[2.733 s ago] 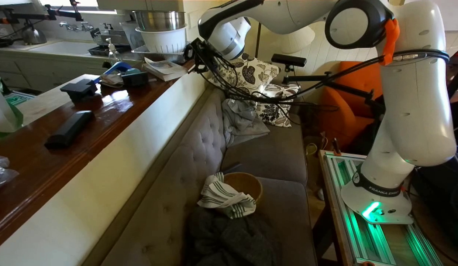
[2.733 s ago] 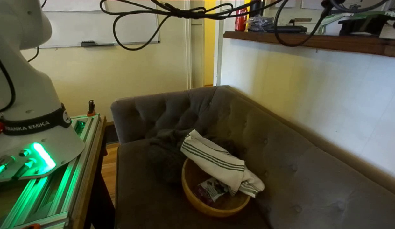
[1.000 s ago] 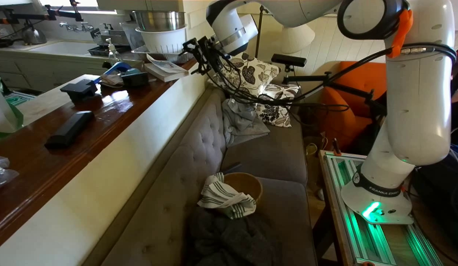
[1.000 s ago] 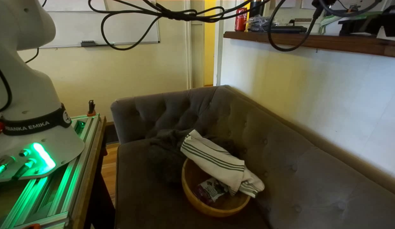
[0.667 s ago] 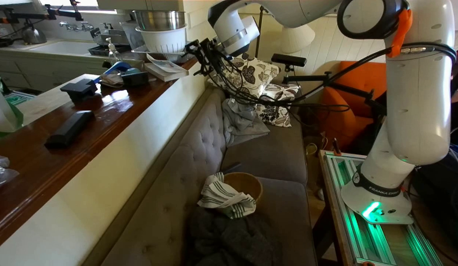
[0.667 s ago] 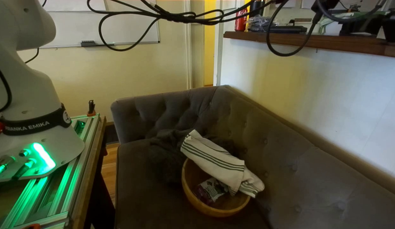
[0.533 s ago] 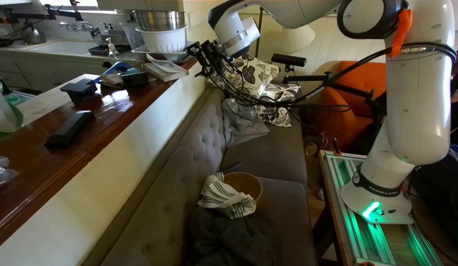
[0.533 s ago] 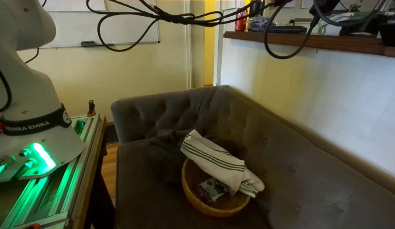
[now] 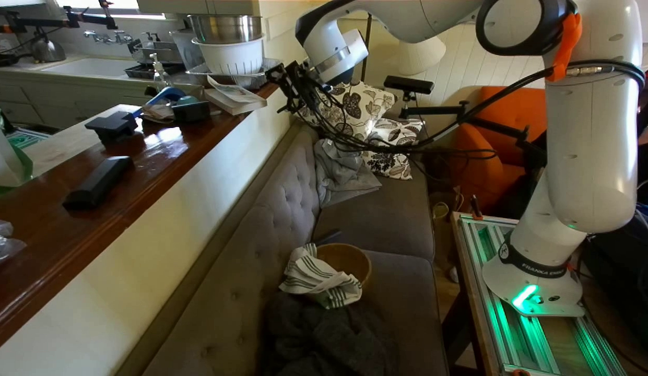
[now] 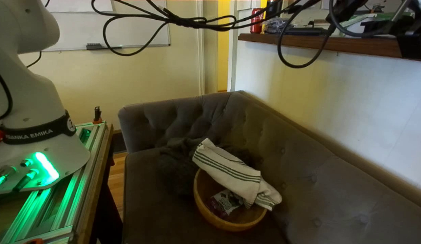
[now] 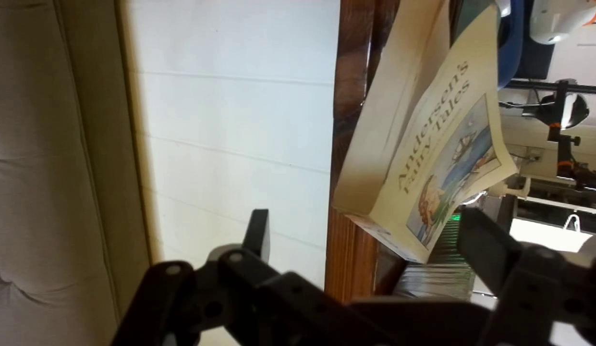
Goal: Put the book on the seat of the chair
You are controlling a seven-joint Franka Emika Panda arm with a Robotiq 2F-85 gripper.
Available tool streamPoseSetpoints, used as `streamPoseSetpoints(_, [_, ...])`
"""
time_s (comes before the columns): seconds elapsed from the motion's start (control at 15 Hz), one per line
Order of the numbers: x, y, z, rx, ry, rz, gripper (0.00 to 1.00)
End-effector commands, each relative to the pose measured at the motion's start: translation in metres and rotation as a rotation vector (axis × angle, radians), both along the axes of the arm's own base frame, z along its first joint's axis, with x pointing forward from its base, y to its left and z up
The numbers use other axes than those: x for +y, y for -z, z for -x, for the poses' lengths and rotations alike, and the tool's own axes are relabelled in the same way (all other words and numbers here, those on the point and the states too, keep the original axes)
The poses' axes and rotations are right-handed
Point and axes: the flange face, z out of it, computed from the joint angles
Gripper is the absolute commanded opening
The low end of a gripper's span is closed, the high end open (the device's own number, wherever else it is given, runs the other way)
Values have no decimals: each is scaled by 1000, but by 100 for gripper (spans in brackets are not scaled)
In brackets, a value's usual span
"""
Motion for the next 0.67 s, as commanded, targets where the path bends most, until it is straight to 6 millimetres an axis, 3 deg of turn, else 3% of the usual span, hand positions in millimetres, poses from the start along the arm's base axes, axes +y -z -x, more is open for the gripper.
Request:
streamPoseSetpoints(0.0, [3,8,-6,-10,-22,-18,100])
streamPoseSetpoints(0.27, [7,17,-17,-22,-57,-16,100])
streamPoseSetpoints(0.6, [15,13,-39,-81,-82,18,100])
